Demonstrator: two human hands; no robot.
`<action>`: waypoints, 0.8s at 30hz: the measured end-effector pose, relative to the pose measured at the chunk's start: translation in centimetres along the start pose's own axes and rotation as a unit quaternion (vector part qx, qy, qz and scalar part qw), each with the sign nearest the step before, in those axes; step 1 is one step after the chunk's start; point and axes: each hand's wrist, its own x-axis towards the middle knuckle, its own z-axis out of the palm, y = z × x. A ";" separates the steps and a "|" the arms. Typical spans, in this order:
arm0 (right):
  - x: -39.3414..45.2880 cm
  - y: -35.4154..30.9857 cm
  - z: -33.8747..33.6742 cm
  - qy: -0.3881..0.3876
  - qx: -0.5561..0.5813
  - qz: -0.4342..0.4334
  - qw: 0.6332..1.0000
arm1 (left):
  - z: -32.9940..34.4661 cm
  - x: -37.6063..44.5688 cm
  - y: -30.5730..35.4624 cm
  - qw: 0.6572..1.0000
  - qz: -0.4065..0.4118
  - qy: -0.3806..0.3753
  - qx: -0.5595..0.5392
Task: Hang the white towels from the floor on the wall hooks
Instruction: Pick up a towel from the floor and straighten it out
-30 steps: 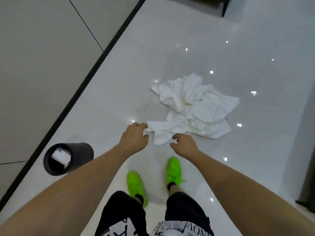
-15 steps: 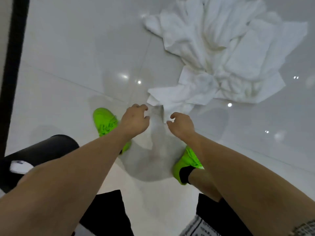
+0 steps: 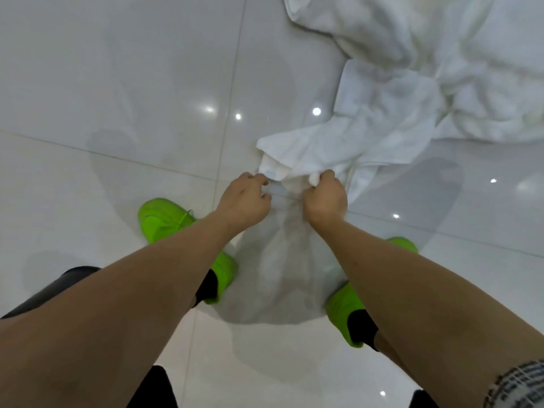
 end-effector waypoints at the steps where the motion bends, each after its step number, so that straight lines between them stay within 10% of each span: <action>1: -0.6 0.1 -0.7 -0.007 0.007 -0.005 1.000 | -0.5 -0.6 0.4 1.000 0.004 0.002 0.001; 24: -36.1 -4.5 -56.7 0.053 0.212 -0.165 0.962 | -33.2 -40.7 37.8 0.958 0.255 0.106 0.072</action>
